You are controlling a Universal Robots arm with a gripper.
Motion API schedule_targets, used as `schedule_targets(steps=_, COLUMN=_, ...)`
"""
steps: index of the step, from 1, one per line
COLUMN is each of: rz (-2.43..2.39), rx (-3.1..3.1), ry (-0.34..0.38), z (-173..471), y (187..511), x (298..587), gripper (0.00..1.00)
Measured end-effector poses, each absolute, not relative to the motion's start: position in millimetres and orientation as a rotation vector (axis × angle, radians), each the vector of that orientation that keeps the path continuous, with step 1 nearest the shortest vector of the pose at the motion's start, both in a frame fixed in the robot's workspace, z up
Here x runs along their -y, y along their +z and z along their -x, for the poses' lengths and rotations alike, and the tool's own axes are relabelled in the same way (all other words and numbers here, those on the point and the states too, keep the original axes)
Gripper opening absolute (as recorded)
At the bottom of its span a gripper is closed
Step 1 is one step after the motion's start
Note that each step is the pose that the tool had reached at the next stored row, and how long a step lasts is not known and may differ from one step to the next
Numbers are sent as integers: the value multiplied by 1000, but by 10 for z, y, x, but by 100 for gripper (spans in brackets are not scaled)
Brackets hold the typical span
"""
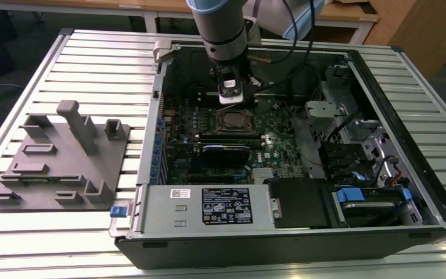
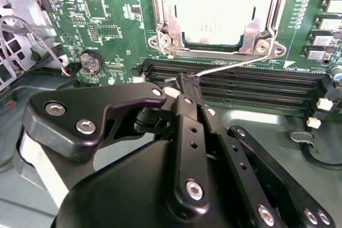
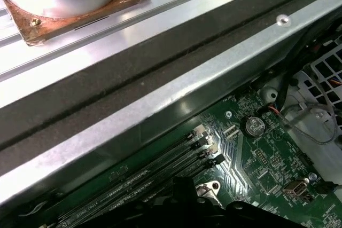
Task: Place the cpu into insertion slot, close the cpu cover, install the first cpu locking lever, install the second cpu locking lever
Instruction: 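Install the first cpu locking lever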
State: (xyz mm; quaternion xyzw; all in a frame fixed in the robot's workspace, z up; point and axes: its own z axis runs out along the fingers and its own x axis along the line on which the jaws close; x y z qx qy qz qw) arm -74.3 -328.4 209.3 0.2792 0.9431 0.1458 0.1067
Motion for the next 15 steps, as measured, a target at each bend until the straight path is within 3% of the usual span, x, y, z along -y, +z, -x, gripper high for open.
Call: schedule_targets(steps=15, rz=-825, rx=-2775, ry=419, z=755, y=2044, x=3271, gripper=11)
